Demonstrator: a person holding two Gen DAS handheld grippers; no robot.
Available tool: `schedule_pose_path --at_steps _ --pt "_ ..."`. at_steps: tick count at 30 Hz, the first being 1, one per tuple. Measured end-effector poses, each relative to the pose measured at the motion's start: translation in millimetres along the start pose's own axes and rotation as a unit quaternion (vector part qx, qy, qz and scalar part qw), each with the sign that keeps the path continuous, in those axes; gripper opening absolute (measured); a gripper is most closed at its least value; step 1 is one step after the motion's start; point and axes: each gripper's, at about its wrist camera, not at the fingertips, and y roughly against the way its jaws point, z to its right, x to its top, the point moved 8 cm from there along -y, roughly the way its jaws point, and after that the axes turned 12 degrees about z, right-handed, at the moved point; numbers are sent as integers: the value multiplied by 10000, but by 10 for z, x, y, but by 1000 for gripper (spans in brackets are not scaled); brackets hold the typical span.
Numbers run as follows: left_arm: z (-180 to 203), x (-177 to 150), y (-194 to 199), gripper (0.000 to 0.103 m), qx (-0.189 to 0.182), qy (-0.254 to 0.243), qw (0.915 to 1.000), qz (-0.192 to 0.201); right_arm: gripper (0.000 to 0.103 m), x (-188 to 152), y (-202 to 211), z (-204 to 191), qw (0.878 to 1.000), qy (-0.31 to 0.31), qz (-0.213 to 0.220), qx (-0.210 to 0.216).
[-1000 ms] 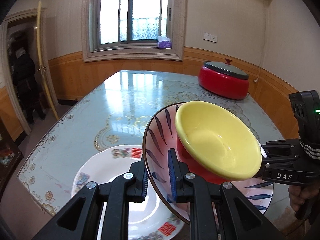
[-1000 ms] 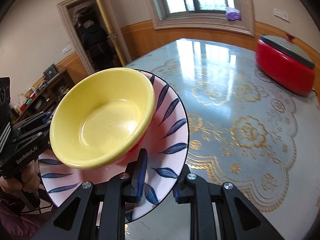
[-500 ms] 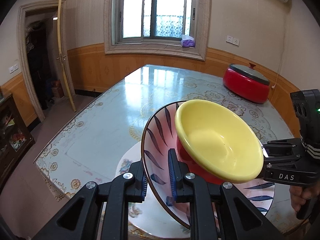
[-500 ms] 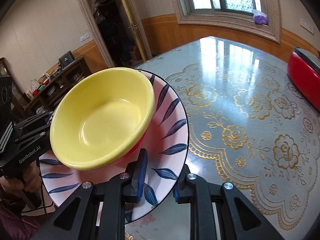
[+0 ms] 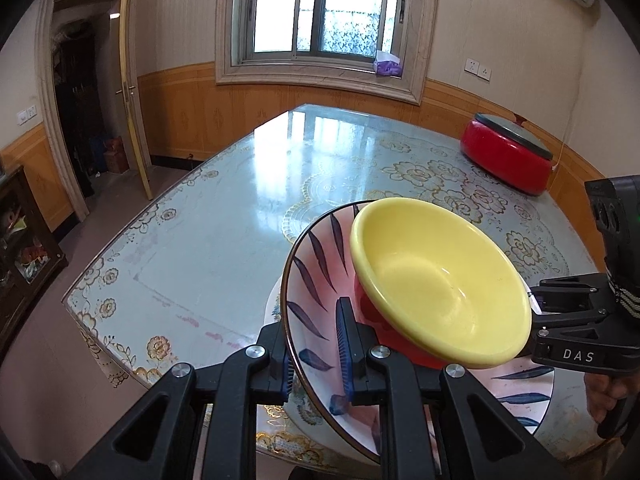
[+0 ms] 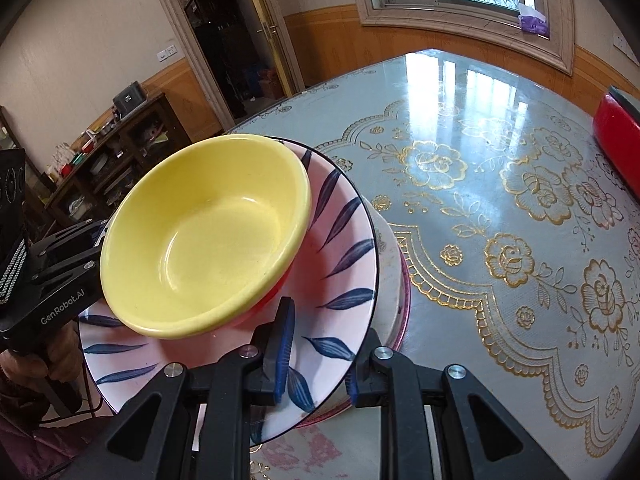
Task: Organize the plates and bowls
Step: 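Carry the nested bowls over the white plate stack with both tools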
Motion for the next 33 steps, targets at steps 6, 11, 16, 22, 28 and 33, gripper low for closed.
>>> schedule_pose_path --at_steps 6,11,16,22,28,33 --pt "-58 -75 -109 17 -107 -5 9999 -133 21 -62 -87 -17 9998 -45 -99 -139" --pt "-73 -109 -162 17 -169 -44 9997 -173 20 -47 -132 -29 9996 -41 -84 -276" --pt "-111 -127 -205 17 -227 -36 9995 -218 20 -49 -166 -35 9991 -62 -44 -422" --pt "-155 -175 -265 18 -354 -18 9989 -320 19 -38 -231 -58 9968 -43 -6 -799" --pt "-172 -163 -288 18 -541 -82 9980 -315 19 -40 -242 -46 9938 -255 52 -1080" --pt "-177 -164 -293 20 -706 -187 9969 -295 19 -44 -213 -49 9885 -437 120 -1439"
